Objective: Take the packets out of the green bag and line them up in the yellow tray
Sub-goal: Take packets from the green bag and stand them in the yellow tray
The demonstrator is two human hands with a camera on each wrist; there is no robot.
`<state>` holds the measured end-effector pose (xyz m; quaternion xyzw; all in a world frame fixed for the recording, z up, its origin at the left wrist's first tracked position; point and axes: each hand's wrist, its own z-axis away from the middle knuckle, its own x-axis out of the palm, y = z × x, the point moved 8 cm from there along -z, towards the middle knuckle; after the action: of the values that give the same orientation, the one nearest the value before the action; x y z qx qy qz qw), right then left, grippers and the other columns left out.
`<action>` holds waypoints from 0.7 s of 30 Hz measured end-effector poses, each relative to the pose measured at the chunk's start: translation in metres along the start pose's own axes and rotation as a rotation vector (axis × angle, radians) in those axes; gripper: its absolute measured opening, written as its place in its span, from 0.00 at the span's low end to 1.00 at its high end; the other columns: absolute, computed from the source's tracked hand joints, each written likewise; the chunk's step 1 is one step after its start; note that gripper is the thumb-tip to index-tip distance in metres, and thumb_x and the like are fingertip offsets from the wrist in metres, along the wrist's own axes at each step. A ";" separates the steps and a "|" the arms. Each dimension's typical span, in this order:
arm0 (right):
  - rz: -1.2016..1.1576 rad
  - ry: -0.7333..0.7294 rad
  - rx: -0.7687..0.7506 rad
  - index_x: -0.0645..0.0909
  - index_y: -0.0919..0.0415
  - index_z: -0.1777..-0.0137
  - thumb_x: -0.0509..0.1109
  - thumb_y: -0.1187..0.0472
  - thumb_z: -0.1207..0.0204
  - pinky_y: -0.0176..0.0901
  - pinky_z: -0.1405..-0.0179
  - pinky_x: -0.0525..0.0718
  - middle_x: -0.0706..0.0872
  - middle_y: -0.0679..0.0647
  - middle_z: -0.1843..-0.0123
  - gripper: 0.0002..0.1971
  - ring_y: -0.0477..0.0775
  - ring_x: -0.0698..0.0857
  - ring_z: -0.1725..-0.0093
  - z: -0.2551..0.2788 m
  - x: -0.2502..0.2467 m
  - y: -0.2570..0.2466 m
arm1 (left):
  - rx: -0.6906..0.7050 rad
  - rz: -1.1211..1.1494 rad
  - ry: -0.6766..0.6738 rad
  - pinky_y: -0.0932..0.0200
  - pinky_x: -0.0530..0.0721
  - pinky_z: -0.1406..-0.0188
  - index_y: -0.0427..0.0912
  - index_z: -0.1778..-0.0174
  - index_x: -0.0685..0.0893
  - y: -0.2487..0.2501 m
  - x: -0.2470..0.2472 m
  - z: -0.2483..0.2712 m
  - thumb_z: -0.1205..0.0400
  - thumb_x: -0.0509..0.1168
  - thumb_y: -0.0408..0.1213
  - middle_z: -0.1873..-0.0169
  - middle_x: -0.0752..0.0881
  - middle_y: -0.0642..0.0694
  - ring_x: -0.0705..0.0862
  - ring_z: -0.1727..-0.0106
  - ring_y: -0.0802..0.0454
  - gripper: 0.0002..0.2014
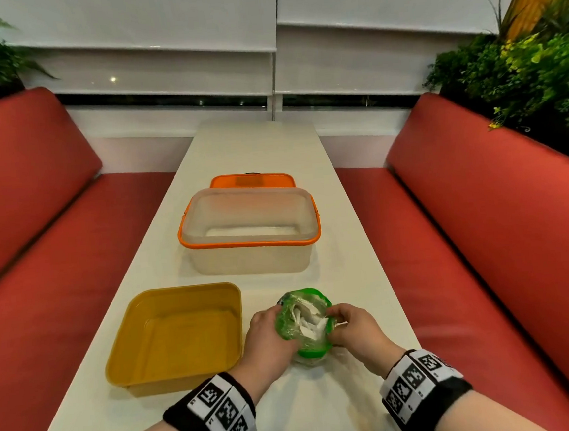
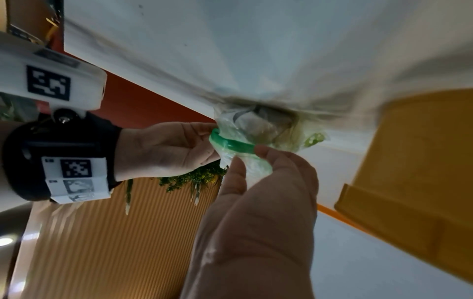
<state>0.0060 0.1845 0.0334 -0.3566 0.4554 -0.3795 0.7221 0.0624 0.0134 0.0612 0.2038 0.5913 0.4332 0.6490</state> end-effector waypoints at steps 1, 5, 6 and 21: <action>0.057 -0.018 -0.018 0.81 0.58 0.44 0.68 0.77 0.35 0.45 0.61 0.88 0.84 0.55 0.51 0.21 0.54 0.85 0.63 -0.001 0.001 -0.002 | -0.010 -0.006 0.000 0.62 0.69 0.32 0.45 0.25 0.70 0.000 0.001 0.000 0.27 0.73 0.36 0.31 0.73 0.44 0.71 0.29 0.48 0.34; 0.474 -0.074 -0.114 0.78 0.55 0.36 0.68 0.68 0.32 0.37 0.54 0.78 0.83 0.51 0.45 0.23 0.51 0.82 0.51 -0.007 0.006 -0.009 | -0.048 -0.075 -0.033 0.58 0.75 0.36 0.43 0.32 0.74 -0.002 0.009 -0.005 0.25 0.70 0.41 0.37 0.78 0.43 0.76 0.35 0.47 0.25; 0.559 -0.070 -0.121 0.77 0.54 0.35 0.68 0.66 0.31 0.37 0.51 0.78 0.83 0.52 0.42 0.23 0.52 0.82 0.47 -0.009 0.006 -0.010 | -0.056 -0.091 -0.029 0.58 0.76 0.37 0.43 0.33 0.74 -0.002 0.011 -0.007 0.25 0.69 0.42 0.37 0.78 0.43 0.76 0.36 0.47 0.24; 0.742 0.148 -0.827 0.78 0.42 0.53 0.64 0.51 0.33 0.42 0.60 0.73 0.83 0.44 0.54 0.09 0.53 0.83 0.56 0.026 0.009 -0.059 | -0.076 -0.031 -0.072 0.57 0.78 0.34 0.47 0.26 0.67 0.006 -0.003 -0.006 0.28 0.72 0.37 0.35 0.74 0.45 0.77 0.35 0.48 0.34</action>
<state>0.0199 0.1537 0.0892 -0.3983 0.7108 0.0860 0.5733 0.0556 0.0126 0.0661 0.1853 0.5536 0.4379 0.6837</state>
